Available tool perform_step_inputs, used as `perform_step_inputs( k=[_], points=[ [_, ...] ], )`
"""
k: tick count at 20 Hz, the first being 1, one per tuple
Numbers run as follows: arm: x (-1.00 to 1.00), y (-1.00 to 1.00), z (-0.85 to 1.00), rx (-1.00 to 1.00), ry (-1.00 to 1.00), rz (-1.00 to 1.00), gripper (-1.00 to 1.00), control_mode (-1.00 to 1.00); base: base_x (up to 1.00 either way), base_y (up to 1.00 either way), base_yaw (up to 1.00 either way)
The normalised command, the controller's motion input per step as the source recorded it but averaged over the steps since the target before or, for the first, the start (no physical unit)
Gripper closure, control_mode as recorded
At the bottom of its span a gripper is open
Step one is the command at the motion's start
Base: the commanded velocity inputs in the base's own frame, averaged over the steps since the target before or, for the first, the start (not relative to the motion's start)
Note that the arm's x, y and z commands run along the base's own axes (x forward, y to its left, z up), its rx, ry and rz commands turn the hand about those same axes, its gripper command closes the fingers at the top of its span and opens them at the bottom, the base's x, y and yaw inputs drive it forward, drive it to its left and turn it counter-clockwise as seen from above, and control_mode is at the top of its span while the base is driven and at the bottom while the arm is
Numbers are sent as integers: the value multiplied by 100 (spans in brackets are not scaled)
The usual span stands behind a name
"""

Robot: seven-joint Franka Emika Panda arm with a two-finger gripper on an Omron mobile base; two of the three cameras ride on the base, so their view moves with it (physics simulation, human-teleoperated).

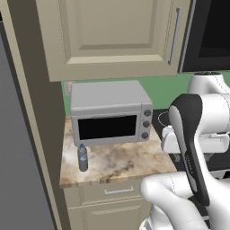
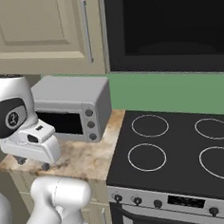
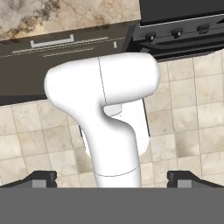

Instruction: Take the bottled waters from the counter and place them in the freezer to freeze. Close the freezer door after placing the bottles.

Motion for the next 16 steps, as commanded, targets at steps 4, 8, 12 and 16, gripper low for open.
perform_step_inputs(
  k=[4, 8, 12, 16],
  points=[
    [0, 0, 0, 0, 0, 0, -100, 100, 0, 0, 0],
    [0, 0, 0, 0, 0, 0, -100, 100, 0, 0, 1],
    [0, 0, 0, 0, 0, 0, -100, 100, 0, 0, 2],
    [3, 14, 0, -2, -13, 2, -100, -100, 0, 0, 0]
  ],
)
